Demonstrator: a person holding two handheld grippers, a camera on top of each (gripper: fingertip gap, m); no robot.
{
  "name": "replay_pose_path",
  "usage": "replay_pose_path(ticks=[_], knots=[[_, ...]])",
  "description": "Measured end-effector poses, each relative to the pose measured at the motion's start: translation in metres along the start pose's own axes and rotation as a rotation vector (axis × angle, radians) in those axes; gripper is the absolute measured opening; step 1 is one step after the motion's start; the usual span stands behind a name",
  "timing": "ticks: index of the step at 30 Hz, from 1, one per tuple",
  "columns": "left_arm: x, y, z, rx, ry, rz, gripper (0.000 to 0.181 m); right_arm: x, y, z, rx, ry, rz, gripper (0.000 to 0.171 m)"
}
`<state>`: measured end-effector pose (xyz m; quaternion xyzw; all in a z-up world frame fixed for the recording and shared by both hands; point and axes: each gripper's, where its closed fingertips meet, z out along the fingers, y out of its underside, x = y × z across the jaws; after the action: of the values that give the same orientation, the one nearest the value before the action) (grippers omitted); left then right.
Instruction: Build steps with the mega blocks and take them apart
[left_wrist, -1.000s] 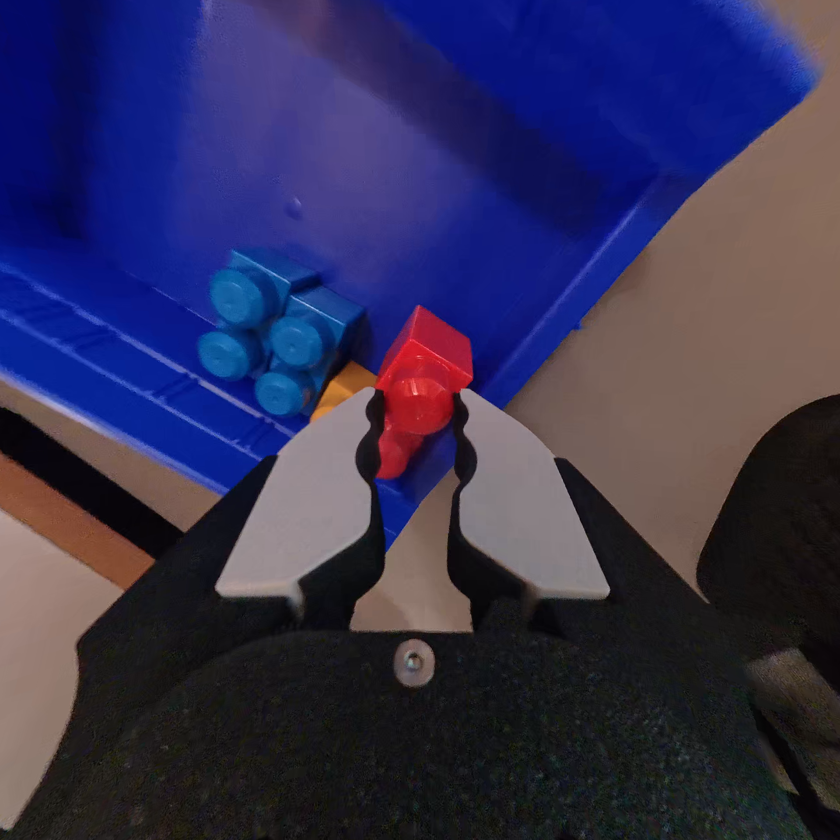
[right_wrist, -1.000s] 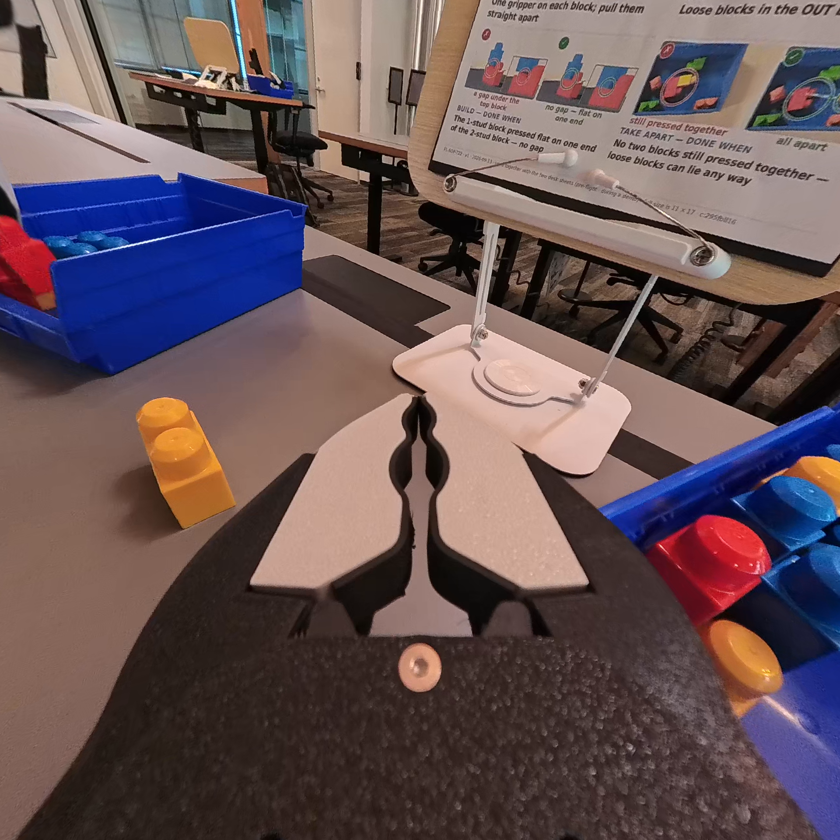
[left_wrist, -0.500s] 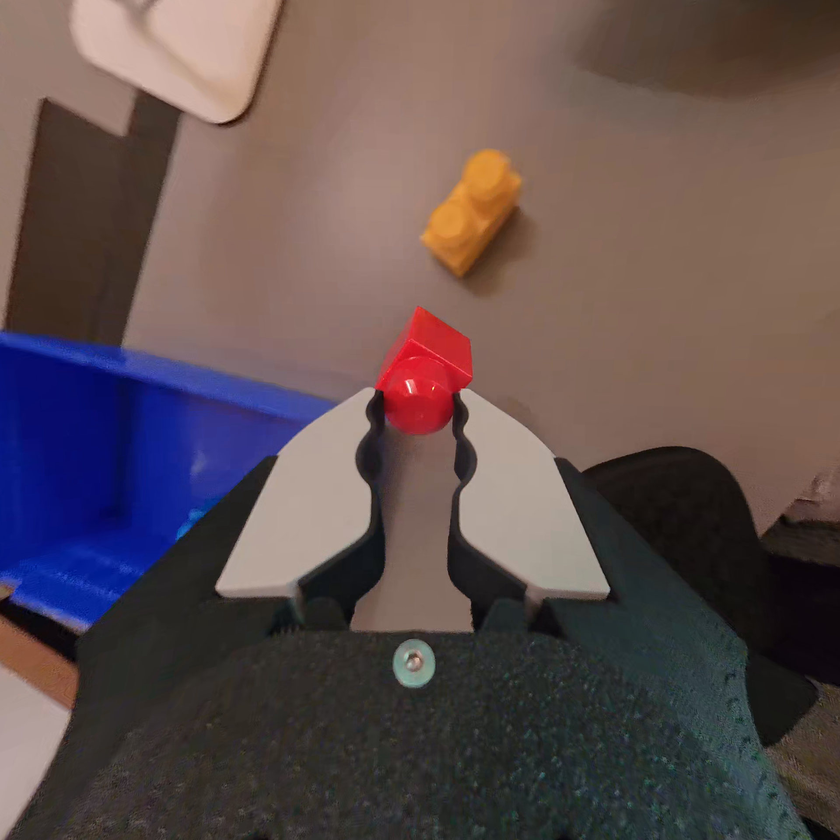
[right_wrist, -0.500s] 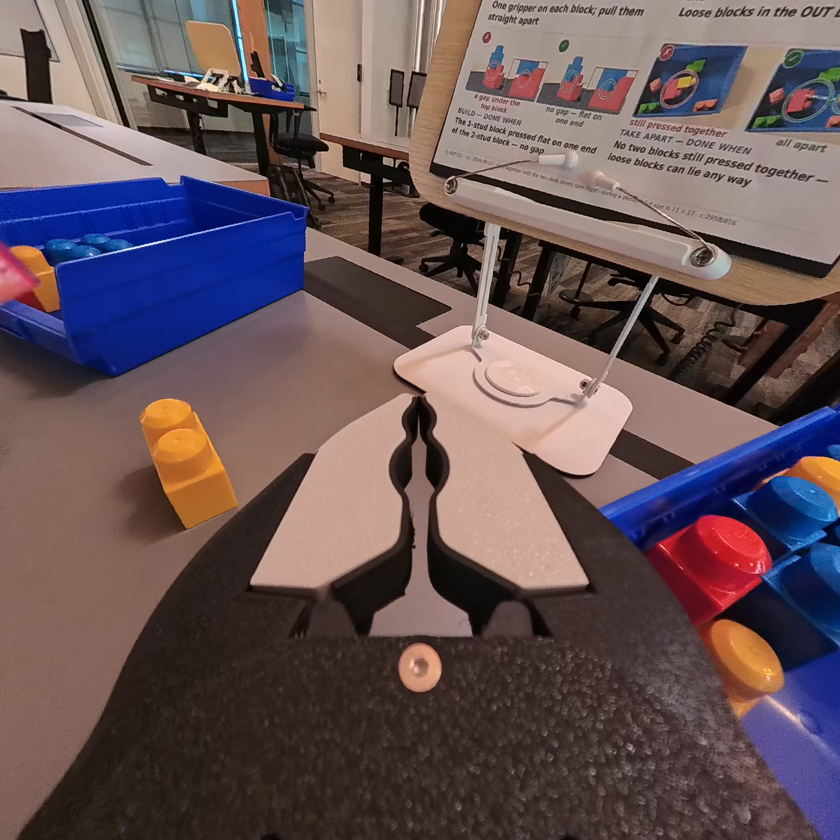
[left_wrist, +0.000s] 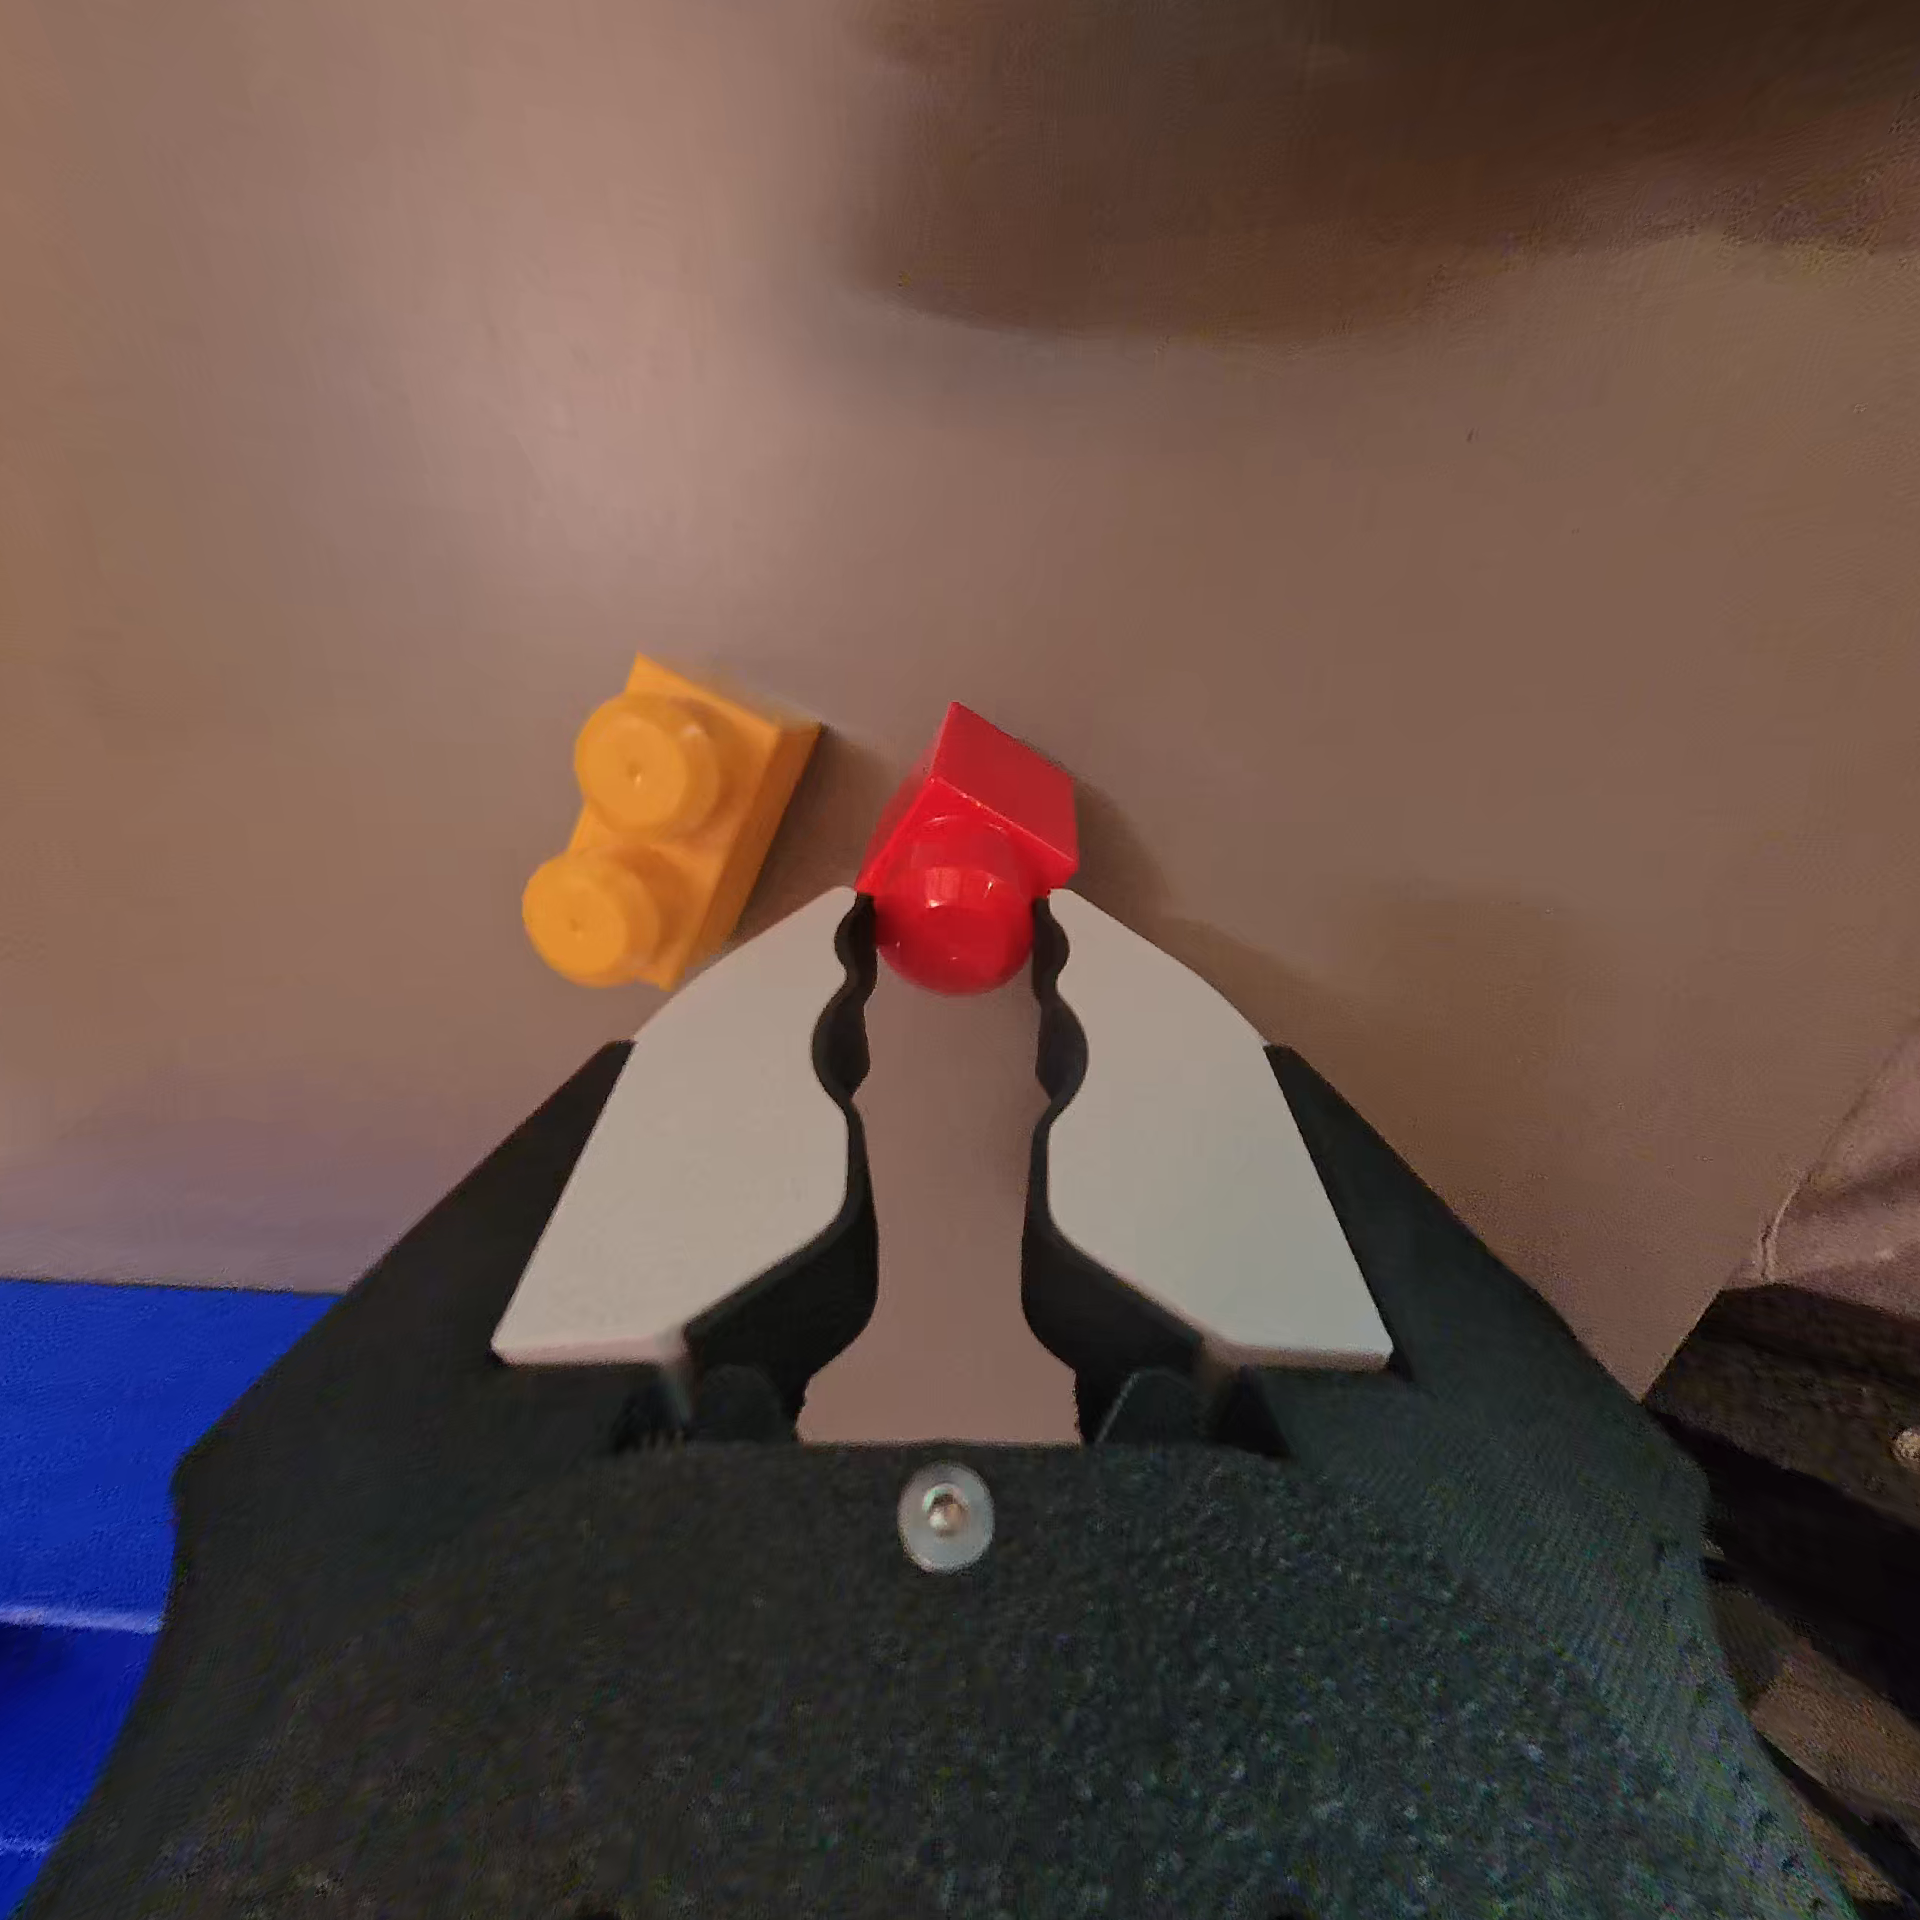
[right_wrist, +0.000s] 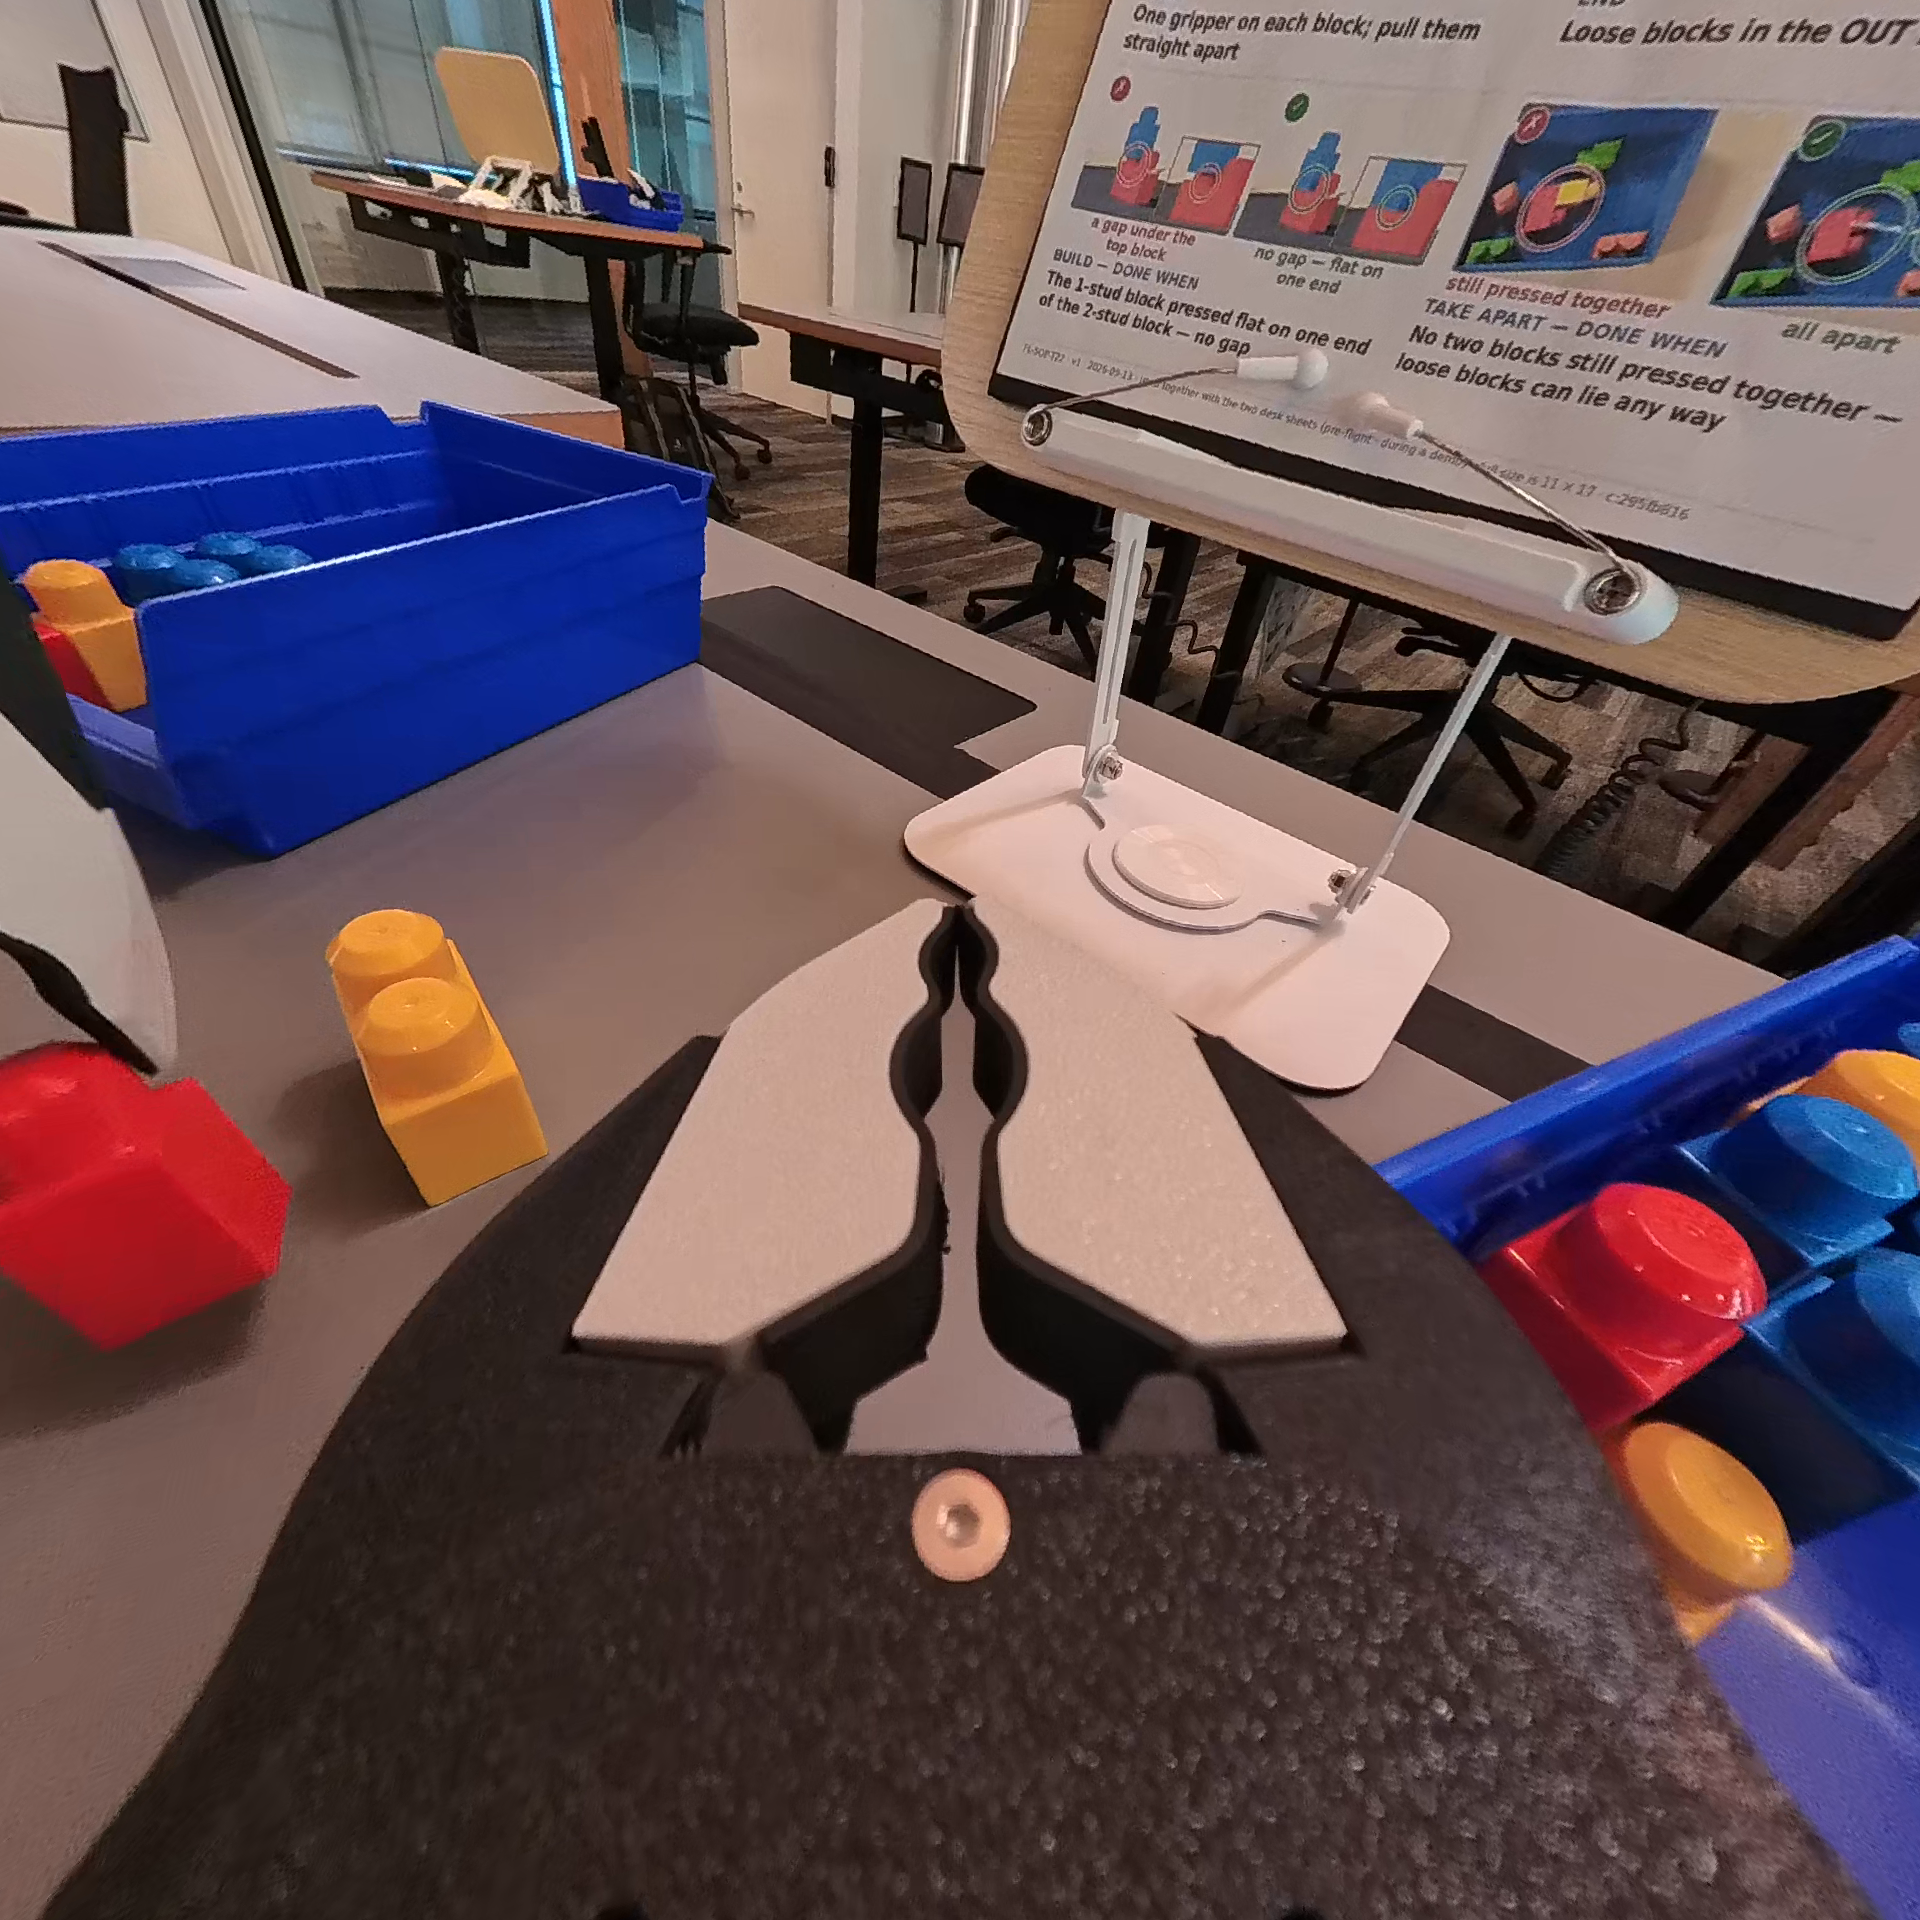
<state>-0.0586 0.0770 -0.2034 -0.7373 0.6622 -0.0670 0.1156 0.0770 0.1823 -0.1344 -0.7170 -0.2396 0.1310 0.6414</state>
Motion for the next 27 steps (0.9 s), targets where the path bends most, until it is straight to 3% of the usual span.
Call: replay_pose_path(ticks=[19, 23, 27], knots=[[0.006, -0.028, 0.019, 0.141, 0.024, -0.02, 0.035, -0.004, 0.002, 0.001, -0.01, -0.012, -0.009, 0.0], [-0.003, -0.043, -0.006, 0.333, 0.02, -0.071, 0.037, -0.004, 0.001, 0.001, -0.009, -0.013, -0.01, 0.0], [-0.029, -0.062, -0.051, 0.673, -0.05, -0.169, 0.037, -0.005, 0.002, 0.002, -0.012, -0.015, -0.014, 0.0]])
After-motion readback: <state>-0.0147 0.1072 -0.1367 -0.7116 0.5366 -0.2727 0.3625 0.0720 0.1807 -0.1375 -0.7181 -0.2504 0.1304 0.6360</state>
